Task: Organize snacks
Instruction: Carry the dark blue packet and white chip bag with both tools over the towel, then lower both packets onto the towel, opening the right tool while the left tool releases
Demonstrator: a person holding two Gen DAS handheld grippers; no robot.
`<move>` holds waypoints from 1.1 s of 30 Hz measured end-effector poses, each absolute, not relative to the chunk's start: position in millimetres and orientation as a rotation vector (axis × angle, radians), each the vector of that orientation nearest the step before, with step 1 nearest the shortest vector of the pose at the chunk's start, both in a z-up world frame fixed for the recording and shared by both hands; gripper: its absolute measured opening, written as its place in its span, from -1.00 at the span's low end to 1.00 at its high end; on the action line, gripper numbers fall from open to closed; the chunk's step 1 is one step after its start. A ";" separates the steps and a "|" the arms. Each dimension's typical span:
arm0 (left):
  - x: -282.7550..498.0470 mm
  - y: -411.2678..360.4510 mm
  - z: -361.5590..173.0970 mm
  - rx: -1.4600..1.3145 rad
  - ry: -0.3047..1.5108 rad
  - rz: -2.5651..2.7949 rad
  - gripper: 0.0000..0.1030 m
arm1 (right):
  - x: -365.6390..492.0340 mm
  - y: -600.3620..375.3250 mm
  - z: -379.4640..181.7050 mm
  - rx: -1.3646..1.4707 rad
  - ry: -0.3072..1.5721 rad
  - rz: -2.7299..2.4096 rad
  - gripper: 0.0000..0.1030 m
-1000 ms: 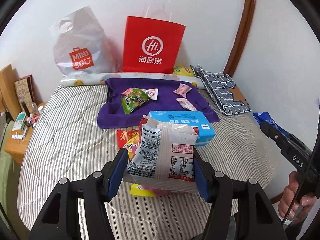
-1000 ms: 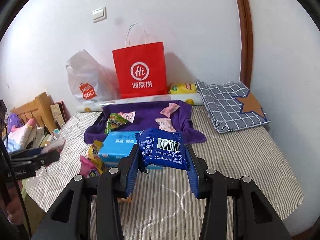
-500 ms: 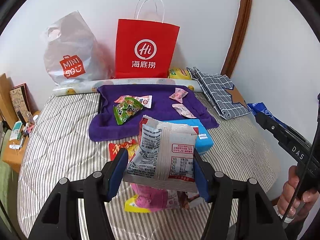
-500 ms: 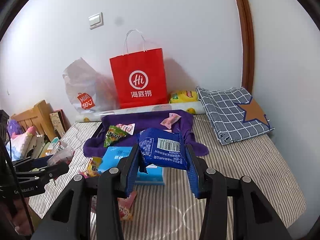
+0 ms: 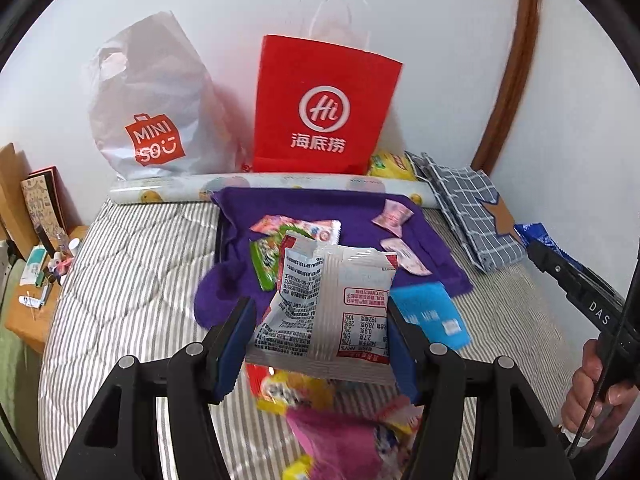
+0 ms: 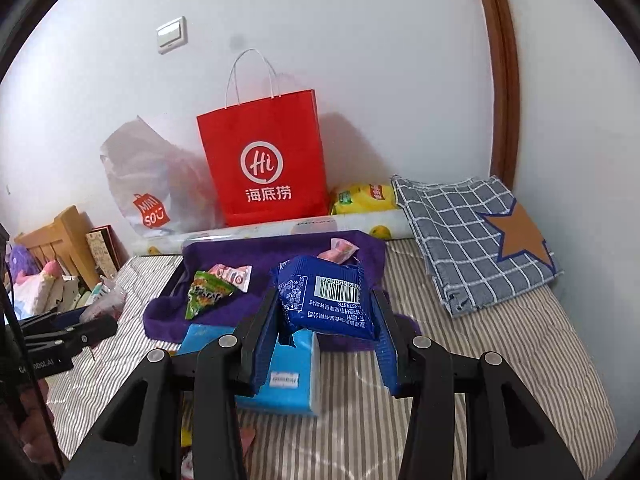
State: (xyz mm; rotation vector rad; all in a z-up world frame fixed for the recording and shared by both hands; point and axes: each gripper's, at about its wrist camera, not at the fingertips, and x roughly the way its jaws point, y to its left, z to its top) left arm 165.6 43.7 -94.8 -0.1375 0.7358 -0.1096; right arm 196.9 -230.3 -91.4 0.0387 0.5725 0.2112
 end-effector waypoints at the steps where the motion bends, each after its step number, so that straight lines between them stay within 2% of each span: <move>1: 168.7 44.8 -95.2 -0.139 0.736 -0.106 0.16 | 205.1 -229.5 -92.8 0.039 0.577 0.211 -0.15; 19: 266.6 66.3 -112.8 -0.224 0.751 -0.095 0.16 | 309.3 -204.2 -104.0 0.049 0.610 0.246 -0.15; 28: 294.7 57.9 -150.5 -0.249 0.799 -0.168 0.16 | 348.3 -209.0 -167.7 0.062 0.734 0.245 -0.15; 33: 298.6 58.7 -162.6 -0.269 0.830 -0.176 0.16 | 351.5 -217.7 -176.8 0.074 0.744 0.232 -0.15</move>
